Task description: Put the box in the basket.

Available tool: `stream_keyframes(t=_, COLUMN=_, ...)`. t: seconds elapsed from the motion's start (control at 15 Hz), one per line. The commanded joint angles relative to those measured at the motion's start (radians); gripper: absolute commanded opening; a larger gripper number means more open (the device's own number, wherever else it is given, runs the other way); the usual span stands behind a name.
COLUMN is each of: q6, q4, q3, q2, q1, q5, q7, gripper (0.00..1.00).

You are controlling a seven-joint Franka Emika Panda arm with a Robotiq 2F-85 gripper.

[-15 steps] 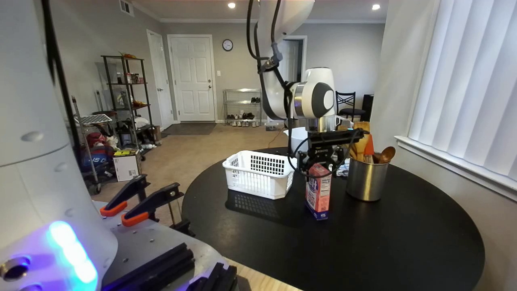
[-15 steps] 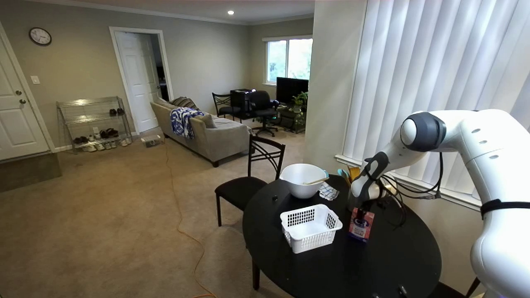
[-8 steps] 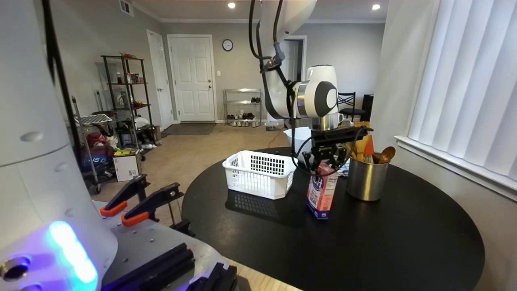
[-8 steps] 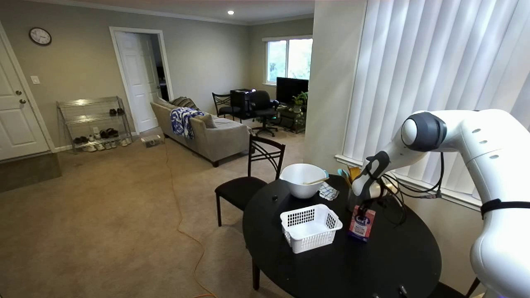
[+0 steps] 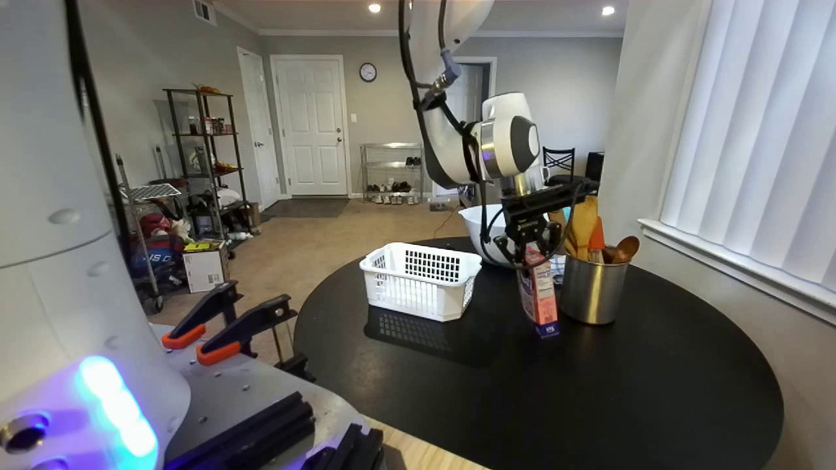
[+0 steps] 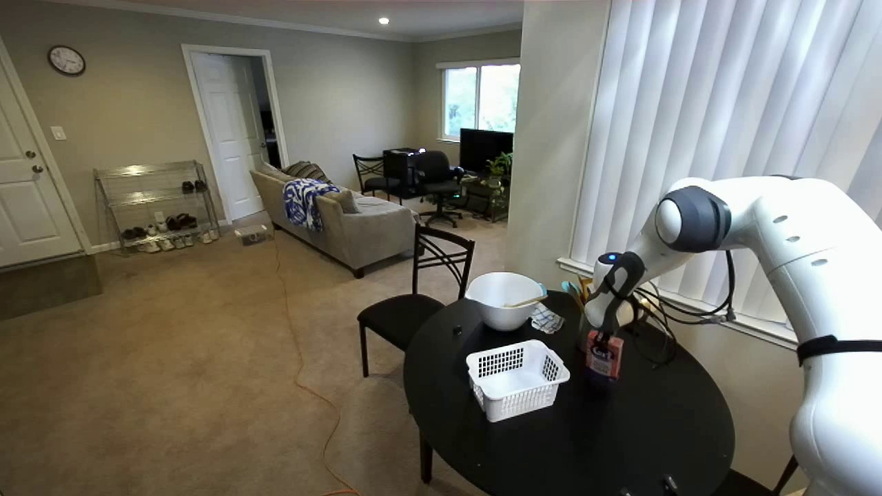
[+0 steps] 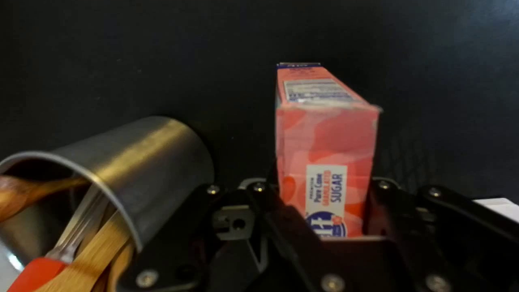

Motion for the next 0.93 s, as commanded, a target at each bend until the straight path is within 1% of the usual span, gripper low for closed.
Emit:
stream_keyframes(t=0.0, q6=0.035, q4=-0.057, q3=-0.117, q2=-0.103, q1=0.156, q5=-0.125, q7=0.14, gripper=0.11)
stream_keyframes(t=0.07, q6=0.022, q4=-0.05, q3=-0.139, q2=-0.114, q1=0.198, q5=-0.152, q7=0.175, gripper=0.11)
stream_keyframes(t=0.2, q6=0.001, q4=-0.047, q3=-0.158, q2=-0.146, q1=0.256, q5=-0.194, q7=0.219, gripper=0.11)
stream_keyframes(t=0.4, q6=-0.013, q4=-0.059, q3=-0.166, q2=-0.202, q1=0.318, q5=-0.246, q7=0.258, gripper=0.11)
stream_keyframes(t=0.47, q6=-0.013, q4=-0.068, q3=-0.157, q2=-0.223, q1=0.327, q5=-0.254, q7=0.261, gripper=0.11)
stream_keyframes(t=0.53, q6=-0.018, q4=-0.081, q3=-0.133, q2=-0.251, q1=0.326, q5=-0.253, q7=0.251, gripper=0.11)
stream_keyframes(t=0.6, q6=-0.041, q4=-0.095, q3=-0.094, q2=-0.283, q1=0.316, q5=-0.238, q7=0.229, gripper=0.11)
stream_keyframes(t=0.73, q6=-0.116, q4=-0.111, q3=-0.044, q2=-0.333, q1=0.319, q5=-0.215, q7=0.233, gripper=0.11)
stream_keyframes(t=0.87, q6=-0.222, q4=-0.103, q3=0.002, q2=-0.367, q1=0.318, q5=-0.194, q7=0.248, gripper=0.11)
